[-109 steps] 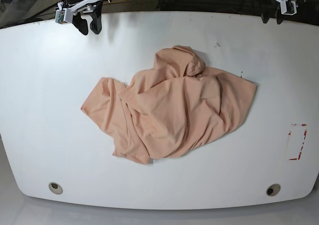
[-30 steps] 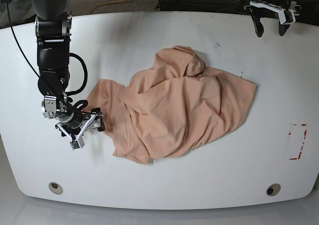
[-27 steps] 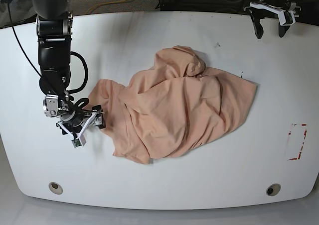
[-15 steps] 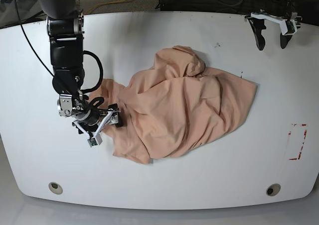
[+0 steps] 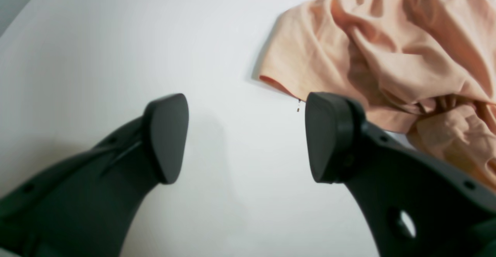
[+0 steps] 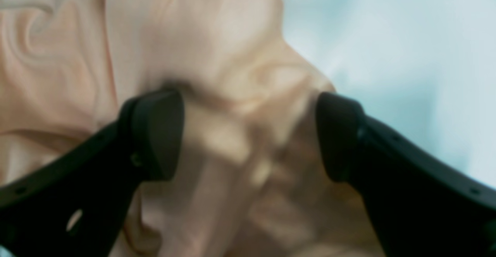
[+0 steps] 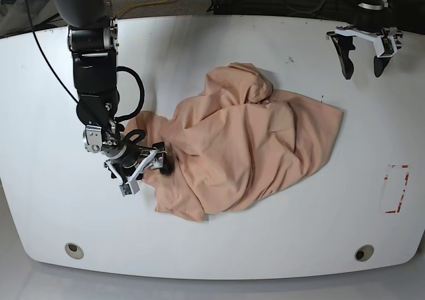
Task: Fold the T-shirt properly
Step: 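Close the right gripper on the T-shirt edge, then lower the left gripper and grasp the opposite T-shirt edge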
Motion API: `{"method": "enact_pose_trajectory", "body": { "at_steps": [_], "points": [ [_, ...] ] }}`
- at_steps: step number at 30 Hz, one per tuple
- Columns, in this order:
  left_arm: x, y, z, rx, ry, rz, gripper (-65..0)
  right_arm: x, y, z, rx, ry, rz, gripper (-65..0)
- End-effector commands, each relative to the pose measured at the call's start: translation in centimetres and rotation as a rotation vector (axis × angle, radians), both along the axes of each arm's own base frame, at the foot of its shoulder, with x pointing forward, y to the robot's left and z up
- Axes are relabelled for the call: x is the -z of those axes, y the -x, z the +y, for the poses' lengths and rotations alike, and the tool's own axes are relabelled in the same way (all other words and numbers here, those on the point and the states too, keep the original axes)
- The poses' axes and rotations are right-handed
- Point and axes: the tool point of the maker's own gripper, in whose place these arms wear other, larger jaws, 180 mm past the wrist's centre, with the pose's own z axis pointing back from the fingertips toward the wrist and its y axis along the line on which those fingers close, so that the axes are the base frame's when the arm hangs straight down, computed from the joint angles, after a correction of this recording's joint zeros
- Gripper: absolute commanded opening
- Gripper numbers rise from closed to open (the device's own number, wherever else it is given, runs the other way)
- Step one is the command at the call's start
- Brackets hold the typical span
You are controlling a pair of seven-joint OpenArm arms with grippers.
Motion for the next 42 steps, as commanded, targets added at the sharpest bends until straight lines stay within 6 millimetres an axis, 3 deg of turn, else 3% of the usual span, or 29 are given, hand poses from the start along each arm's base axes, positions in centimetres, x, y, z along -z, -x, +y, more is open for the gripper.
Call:
{"method": "enact_pose_trajectory", "body": {
  "at_steps": [1,9,12,15,18,25,32,34,38,40,42],
  "points": [
    [-0.5,-0.4,0.2,0.018,-0.018,0.003,-21.4,-2.2,-0.9,-0.5,-0.024,0.049,-0.019,-14.7],
    [-0.6,-1.6,0.3,0.014,-0.015,0.002,-21.2,-6.9,-2.3,-2.9,-0.001,0.098,-0.101,-14.7],
    [-0.6,-1.7,0.3,0.014,-0.015,0.000,-21.1,-5.8,-2.3,-3.6,0.013,0.096,-0.061,-14.7],
    [-0.5,-1.7,0.2,0.014,-0.012,0.000,-21.1,-5.9,-3.2,-4.9,0.044,0.080,-0.067,-14.7],
    [-0.6,-1.7,0.1,0.016,-0.010,0.000,-21.1,-4.4,-2.9,-5.7,0.063,0.059,-0.041,-14.7],
    [-0.6,-1.8,0.1,0.019,-0.013,-0.002,-21.1,-2.7,-2.1,-4.7,0.019,-0.034,-0.008,-14.7],
    [-1.2,-2.9,0.1,0.019,-0.012,-0.035,-21.1,-0.7,-0.5,-1.8,-0.027,-0.058,0.027,-14.7],
    [-1.4,-3.2,0.1,0.019,-0.012,-0.044,-21.1,-0.6,-0.3,0.1,-0.076,-0.044,0.028,-14.7],
    [-0.6,-3.6,0.1,0.017,-0.001,0.018,-21.1,0.0,0.3,1.1,-0.090,-0.049,0.040,-15.4],
    [-0.3,-4.4,0.1,0.013,0.006,0.040,-21.1,0.1,0.4,1.1,-0.088,-0.049,0.043,-19.5],
    [-0.1,-5.2,0.1,0.010,0.009,0.066,-21.1,0.1,0.4,1.1,-0.087,-0.049,0.043,-29.0]
  ]
}}
